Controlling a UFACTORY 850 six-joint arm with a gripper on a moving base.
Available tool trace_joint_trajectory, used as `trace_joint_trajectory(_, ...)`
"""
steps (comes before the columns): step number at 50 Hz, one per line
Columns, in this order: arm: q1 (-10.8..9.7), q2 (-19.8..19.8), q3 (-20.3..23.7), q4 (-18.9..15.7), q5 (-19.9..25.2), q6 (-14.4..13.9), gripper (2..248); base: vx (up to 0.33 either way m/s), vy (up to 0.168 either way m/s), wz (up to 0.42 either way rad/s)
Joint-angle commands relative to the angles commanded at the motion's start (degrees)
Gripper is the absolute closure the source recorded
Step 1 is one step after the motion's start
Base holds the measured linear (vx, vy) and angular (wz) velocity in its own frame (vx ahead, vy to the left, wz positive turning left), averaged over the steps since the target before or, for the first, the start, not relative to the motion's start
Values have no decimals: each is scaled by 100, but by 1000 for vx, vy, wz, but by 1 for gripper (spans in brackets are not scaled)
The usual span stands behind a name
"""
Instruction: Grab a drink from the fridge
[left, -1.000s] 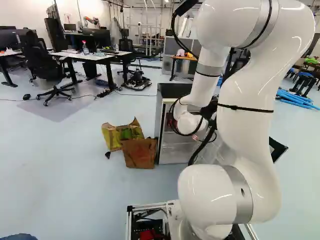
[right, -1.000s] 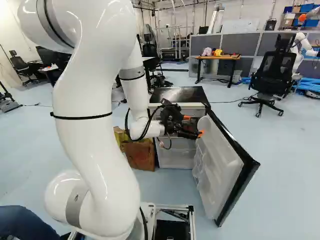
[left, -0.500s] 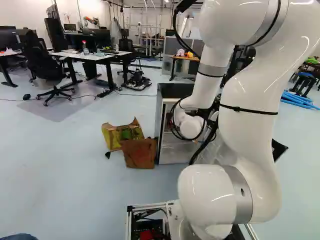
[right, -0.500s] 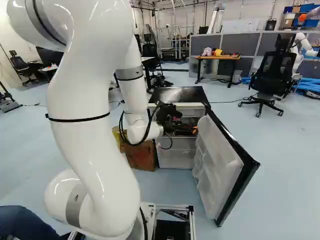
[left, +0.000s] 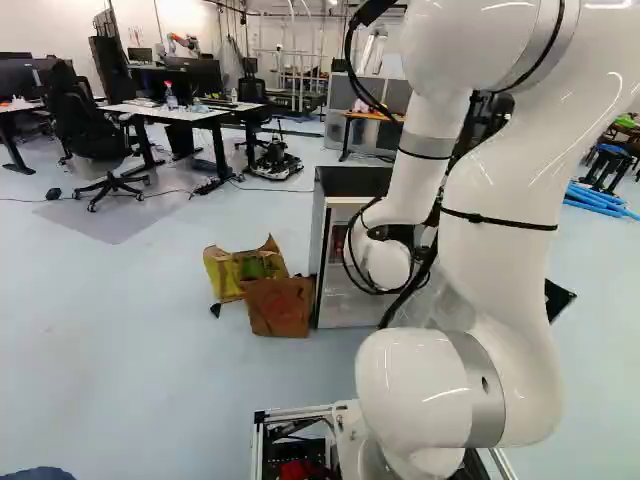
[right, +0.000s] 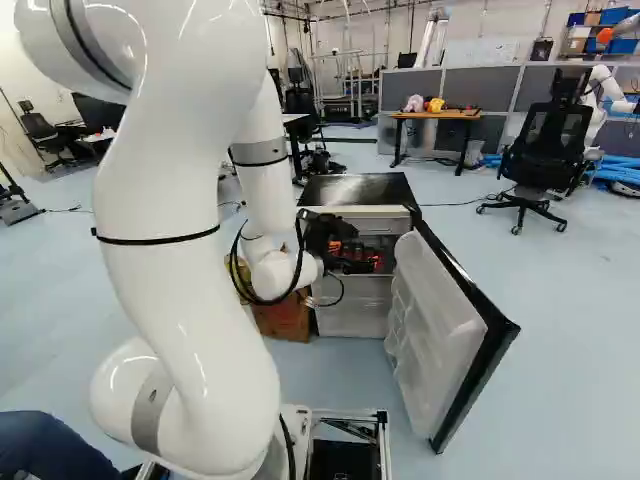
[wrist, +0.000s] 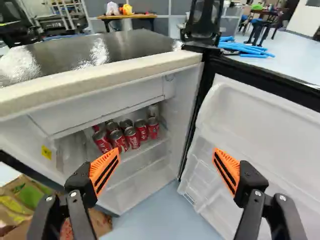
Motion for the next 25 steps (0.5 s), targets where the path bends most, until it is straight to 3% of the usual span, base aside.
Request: trace_joint_trajectory(25,-11,-540,-200,-1507,-337,0,3,0,0,0)
